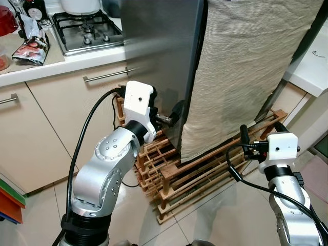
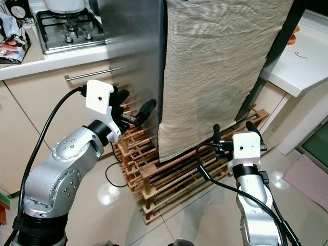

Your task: Restocking fridge

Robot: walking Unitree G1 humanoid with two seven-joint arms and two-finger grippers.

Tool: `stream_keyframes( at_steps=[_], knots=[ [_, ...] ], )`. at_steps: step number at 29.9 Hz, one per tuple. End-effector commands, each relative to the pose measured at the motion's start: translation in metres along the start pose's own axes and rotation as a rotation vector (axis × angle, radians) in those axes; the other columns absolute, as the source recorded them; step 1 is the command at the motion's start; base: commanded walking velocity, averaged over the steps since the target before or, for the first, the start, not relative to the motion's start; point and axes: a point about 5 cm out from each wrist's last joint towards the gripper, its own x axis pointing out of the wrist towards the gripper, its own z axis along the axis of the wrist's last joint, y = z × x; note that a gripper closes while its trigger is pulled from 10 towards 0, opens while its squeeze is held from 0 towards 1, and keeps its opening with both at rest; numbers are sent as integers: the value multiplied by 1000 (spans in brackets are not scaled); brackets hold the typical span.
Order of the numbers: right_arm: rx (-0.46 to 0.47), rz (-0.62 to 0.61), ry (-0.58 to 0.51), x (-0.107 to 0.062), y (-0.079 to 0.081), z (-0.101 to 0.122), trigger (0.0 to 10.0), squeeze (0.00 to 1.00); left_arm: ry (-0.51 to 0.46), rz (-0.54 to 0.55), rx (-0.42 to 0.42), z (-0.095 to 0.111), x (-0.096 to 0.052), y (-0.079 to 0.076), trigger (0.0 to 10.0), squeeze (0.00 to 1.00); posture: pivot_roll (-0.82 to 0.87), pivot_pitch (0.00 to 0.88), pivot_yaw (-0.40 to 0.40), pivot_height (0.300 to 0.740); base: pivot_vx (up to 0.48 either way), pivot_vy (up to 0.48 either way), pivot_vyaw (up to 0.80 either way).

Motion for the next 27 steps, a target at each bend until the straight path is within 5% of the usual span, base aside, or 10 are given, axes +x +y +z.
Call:
stream_keyframes(
  at_steps=[1,9,27],
  knots=[
    [-1,-1,-8,3,-2,0,10000,0,8,-35,5,2,4,-3,10000,0,-57,11,-46,711,0,0,0],
    [81,-96,-33,28,-16,17,10000,0,61,-4,30,-22,1,5,10000,0,-56,0,-31,711,0,0,0],
    [103,-70,-6,16,-2,7,10000,0,11,-161,4,-14,22,-20,10000,0,-79,5,-7,711,0,0,0]
  ],
)
